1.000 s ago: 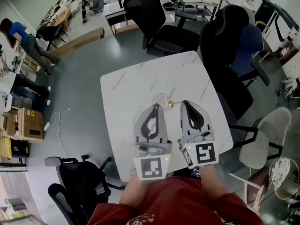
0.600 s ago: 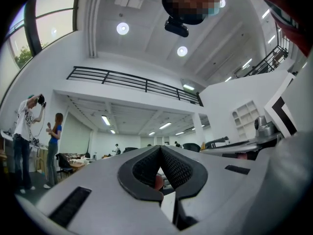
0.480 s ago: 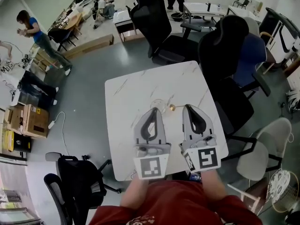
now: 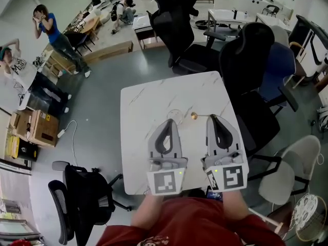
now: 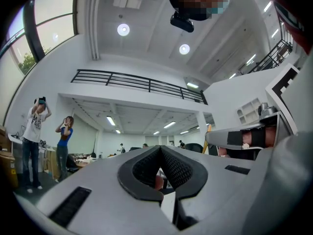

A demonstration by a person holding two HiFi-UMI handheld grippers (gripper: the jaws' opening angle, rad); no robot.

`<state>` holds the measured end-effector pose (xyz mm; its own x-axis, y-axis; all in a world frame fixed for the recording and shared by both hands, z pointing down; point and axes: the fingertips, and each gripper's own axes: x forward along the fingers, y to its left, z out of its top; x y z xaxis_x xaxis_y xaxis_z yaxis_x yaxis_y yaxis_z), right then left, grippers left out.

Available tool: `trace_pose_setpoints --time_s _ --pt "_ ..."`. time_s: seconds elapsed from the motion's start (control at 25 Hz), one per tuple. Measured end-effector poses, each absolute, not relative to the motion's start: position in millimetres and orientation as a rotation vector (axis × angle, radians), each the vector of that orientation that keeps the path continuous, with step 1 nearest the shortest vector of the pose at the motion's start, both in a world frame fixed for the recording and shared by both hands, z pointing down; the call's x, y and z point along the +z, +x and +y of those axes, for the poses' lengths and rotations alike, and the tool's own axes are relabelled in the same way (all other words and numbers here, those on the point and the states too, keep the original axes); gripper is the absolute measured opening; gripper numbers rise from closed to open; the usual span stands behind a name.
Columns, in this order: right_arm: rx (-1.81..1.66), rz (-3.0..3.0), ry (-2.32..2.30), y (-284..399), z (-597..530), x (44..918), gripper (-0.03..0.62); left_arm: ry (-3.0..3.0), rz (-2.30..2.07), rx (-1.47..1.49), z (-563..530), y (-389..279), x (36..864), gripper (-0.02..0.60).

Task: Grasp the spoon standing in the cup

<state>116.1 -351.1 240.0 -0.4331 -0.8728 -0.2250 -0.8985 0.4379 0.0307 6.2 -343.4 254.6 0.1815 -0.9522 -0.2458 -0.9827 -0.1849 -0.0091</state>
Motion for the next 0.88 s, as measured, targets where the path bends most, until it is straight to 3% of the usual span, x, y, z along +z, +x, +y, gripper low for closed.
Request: trace_pose_setpoints --time_s 0.88 --pt "0.515 2.313 -1.5 121 -315 216 0.015 -2.198 1.972 0.296 -316 -9 248 0.009"
